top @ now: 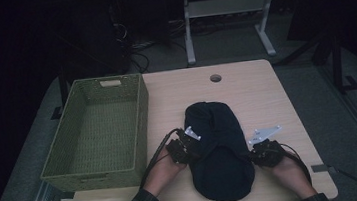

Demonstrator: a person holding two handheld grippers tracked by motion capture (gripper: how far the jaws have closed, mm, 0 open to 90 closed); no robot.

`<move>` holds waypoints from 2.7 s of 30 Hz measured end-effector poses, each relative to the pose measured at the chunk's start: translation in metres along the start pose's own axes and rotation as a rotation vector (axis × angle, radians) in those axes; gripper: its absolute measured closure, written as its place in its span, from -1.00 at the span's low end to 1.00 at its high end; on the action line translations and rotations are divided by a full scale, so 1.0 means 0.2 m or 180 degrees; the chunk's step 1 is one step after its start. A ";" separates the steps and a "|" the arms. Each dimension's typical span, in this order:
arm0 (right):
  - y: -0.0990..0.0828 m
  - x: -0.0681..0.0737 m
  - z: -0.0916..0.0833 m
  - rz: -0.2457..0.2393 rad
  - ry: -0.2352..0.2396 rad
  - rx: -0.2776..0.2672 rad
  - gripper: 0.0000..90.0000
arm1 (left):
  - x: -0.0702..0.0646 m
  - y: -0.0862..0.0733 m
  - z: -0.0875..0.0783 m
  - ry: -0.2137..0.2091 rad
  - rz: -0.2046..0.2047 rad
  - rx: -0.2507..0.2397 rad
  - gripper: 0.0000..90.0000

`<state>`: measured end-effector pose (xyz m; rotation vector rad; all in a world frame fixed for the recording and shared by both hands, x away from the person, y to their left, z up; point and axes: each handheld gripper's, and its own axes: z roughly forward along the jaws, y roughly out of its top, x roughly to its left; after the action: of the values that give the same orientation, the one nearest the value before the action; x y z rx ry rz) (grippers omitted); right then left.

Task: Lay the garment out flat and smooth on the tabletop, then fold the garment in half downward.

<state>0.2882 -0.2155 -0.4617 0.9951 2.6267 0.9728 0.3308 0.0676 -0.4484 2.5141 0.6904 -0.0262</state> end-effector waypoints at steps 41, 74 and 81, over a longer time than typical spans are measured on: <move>-0.19 0.23 -0.14 -0.0141 0.0196 0.0033 1.00 | -0.19 -0.11 -0.01 -0.0238 0.0224 -0.0111 0.99; 0.09 -0.11 -0.18 0.0151 0.0003 -0.0388 0.08 | 0.07 0.04 -0.14 0.0158 0.0013 -0.0400 -0.17; 0.18 -0.21 -0.17 0.0191 -0.0095 -0.0448 -0.09 | 0.14 0.13 -0.17 0.0296 -0.0035 -0.0504 -0.38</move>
<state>0.3271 -0.2392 -0.4161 1.0512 2.4780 1.1296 0.3641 0.0796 -0.4116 2.3716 0.7144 0.1372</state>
